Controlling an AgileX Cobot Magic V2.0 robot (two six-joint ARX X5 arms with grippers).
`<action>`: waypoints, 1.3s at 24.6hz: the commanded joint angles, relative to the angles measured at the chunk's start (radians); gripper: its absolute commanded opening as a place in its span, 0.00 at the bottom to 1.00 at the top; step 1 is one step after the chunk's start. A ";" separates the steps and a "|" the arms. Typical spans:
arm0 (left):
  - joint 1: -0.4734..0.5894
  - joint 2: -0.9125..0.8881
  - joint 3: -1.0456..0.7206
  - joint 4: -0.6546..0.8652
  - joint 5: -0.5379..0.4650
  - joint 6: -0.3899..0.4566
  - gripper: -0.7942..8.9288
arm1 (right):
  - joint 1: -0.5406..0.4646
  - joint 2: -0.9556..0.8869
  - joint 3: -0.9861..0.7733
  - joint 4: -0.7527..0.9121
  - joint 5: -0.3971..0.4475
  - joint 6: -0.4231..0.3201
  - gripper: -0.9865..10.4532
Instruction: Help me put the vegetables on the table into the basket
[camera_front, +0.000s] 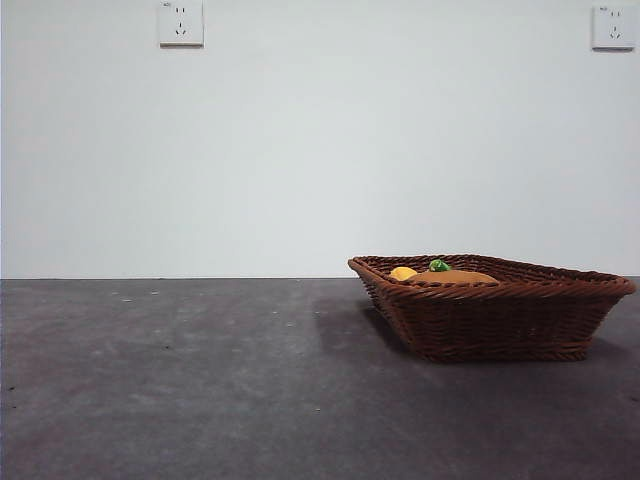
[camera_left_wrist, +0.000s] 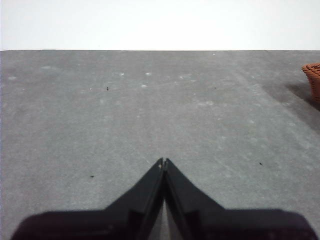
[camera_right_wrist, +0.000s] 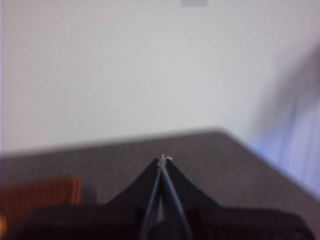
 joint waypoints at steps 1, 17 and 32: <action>0.003 0.000 -0.013 0.006 -0.003 -0.003 0.08 | -0.005 -0.140 -0.151 0.011 -0.017 -0.008 0.09; 0.003 0.009 -0.013 0.006 -0.003 -0.003 0.08 | -0.006 -0.216 -0.244 -0.249 -0.148 -0.116 0.09; 0.003 0.011 -0.013 0.005 -0.003 -0.003 0.08 | -0.005 -0.216 -0.244 -0.309 -0.181 -0.096 0.09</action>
